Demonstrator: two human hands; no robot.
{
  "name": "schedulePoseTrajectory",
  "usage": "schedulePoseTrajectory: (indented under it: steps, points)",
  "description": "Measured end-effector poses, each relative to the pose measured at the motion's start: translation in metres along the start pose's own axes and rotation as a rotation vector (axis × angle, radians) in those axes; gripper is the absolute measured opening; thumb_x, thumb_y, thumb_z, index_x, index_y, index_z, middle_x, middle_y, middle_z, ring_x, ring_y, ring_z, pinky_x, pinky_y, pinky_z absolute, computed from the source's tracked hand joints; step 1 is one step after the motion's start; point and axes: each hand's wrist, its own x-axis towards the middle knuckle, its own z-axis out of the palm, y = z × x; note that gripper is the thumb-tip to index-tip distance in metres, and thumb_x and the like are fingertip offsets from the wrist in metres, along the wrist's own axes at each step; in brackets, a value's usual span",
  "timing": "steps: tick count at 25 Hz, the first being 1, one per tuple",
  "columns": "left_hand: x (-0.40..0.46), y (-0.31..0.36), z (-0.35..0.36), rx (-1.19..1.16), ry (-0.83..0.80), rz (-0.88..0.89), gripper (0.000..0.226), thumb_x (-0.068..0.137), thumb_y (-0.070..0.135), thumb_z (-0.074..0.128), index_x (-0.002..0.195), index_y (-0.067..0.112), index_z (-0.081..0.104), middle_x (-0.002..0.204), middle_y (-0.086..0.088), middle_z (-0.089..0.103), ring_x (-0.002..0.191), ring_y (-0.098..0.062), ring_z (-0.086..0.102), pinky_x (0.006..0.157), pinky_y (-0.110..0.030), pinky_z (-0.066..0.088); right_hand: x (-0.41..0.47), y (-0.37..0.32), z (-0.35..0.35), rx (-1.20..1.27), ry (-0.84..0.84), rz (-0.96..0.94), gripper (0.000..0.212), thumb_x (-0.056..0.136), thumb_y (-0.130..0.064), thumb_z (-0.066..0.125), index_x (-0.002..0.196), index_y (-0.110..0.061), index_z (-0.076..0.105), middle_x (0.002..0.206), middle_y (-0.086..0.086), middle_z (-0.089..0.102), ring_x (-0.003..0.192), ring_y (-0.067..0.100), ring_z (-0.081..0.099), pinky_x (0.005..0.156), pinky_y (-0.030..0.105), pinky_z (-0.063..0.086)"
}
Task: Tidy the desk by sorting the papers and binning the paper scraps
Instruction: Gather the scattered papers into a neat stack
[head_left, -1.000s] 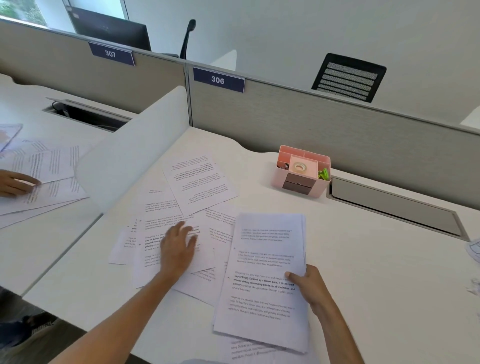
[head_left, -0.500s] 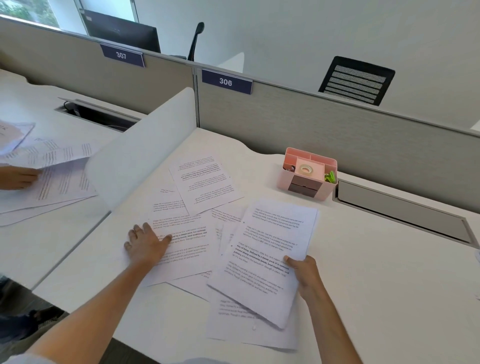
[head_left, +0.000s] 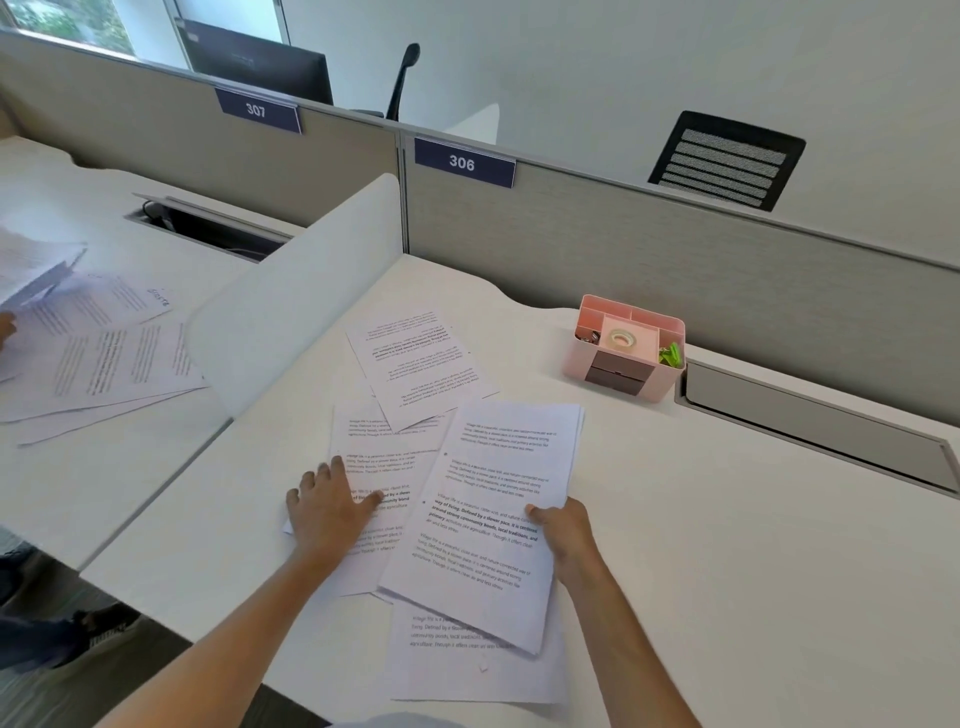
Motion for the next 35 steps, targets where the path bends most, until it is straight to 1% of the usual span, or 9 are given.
schedulePoseTrajectory:
  steps: [4, 8, 11, 15, 18, 21, 27, 31, 35]
  points:
    - [-0.009, 0.003, 0.002, 0.001, 0.014, 0.034, 0.082, 0.084, 0.065, 0.051, 0.142, 0.01, 0.034, 0.141, -0.008, 0.048, 0.13, -0.03, 0.042, 0.104, -0.045, 0.036, 0.001, 0.005, 0.0, -0.031, 0.07, -0.018, 0.025, 0.085, 0.007, 0.061, 0.101, -0.011, 0.068, 0.095, 0.006, 0.072, 0.088, 0.028, 0.069, 0.079, 0.04, 0.058]
    - [-0.02, 0.007, 0.009, 0.007, 0.016, 0.037, 0.078, 0.089, 0.063, 0.045, 0.145, 0.01, 0.032, 0.151, -0.011, 0.037, 0.14, -0.03, 0.031, 0.114, -0.05, 0.022, -0.005, 0.015, -0.002, -0.203, 0.19, -0.095, 0.023, 0.085, -0.002, 0.06, 0.1, -0.019, 0.065, 0.09, -0.003, 0.068, 0.077, 0.011, 0.064, 0.059, 0.021, 0.049]
    - [-0.03, 0.013, 0.014, -0.013, 0.011, 0.036, 0.073, 0.093, 0.059, 0.041, 0.147, 0.01, 0.031, 0.155, -0.014, 0.031, 0.145, -0.03, 0.024, 0.116, -0.051, 0.015, -0.008, 0.019, -0.003, -0.277, 0.238, -0.12, 0.025, 0.085, -0.005, 0.059, 0.103, -0.021, 0.065, 0.089, -0.004, 0.067, 0.077, 0.014, 0.064, 0.065, 0.023, 0.049]
    - [-0.035, 0.021, 0.013, 0.004, 0.007, 0.066, 0.067, 0.095, 0.055, 0.039, 0.145, 0.012, 0.033, 0.154, -0.012, 0.034, 0.144, -0.029, 0.026, 0.117, -0.051, 0.015, -0.006, 0.02, -0.014, -0.183, 0.221, -0.119, 0.027, 0.085, 0.001, 0.061, 0.102, -0.02, 0.066, 0.085, -0.008, 0.068, 0.075, 0.008, 0.064, 0.055, 0.018, 0.047]
    - [-0.036, 0.025, 0.012, 0.029, -0.005, 0.089, 0.069, 0.094, 0.058, 0.041, 0.146, 0.013, 0.032, 0.152, -0.008, 0.038, 0.142, -0.027, 0.03, 0.117, -0.051, 0.015, -0.003, 0.019, -0.028, -0.085, 0.18, -0.103, 0.029, 0.086, 0.005, 0.061, 0.11, -0.011, 0.067, 0.099, 0.004, 0.071, 0.088, 0.022, 0.067, 0.07, 0.029, 0.055]
    - [-0.043, 0.029, 0.014, 0.051, 0.003, 0.13, 0.072, 0.09, 0.061, 0.046, 0.144, 0.014, 0.036, 0.145, -0.005, 0.046, 0.136, -0.025, 0.038, 0.115, -0.051, 0.016, 0.001, 0.017, -0.048, -0.055, 0.163, -0.107, 0.032, 0.086, 0.006, 0.062, 0.115, -0.007, 0.066, 0.106, 0.009, 0.071, 0.098, 0.029, 0.067, 0.091, 0.043, 0.054]
    - [-0.051, 0.038, 0.021, 0.023, 0.033, 0.161, 0.078, 0.08, 0.064, 0.058, 0.14, 0.015, 0.042, 0.138, -0.004, 0.052, 0.13, -0.026, 0.043, 0.112, -0.05, 0.025, 0.007, 0.01, -0.092, -0.005, 0.183, -0.146, 0.029, 0.086, 0.007, 0.063, 0.105, -0.014, 0.067, 0.098, 0.003, 0.071, 0.085, 0.017, 0.067, 0.077, 0.03, 0.052]
    - [-0.046, 0.038, 0.021, -0.034, -0.007, 0.077, 0.096, 0.077, 0.072, 0.056, 0.146, 0.011, 0.029, 0.155, -0.012, 0.03, 0.145, -0.03, 0.021, 0.115, -0.05, 0.02, 0.009, 0.011, -0.119, 0.027, 0.201, -0.172, 0.03, 0.086, 0.006, 0.064, 0.112, -0.009, 0.065, 0.105, 0.009, 0.069, 0.088, 0.022, 0.066, 0.087, 0.038, 0.051]
    - [-0.046, 0.04, 0.023, -0.025, -0.037, 0.075, 0.103, 0.076, 0.079, 0.048, 0.149, 0.01, 0.022, 0.158, -0.015, 0.022, 0.146, -0.031, 0.017, 0.118, -0.047, 0.019, 0.008, 0.012, -0.138, 0.07, 0.188, -0.215, 0.034, 0.085, 0.005, 0.066, 0.117, -0.006, 0.063, 0.113, 0.013, 0.069, 0.101, 0.031, 0.065, 0.098, 0.05, 0.048]
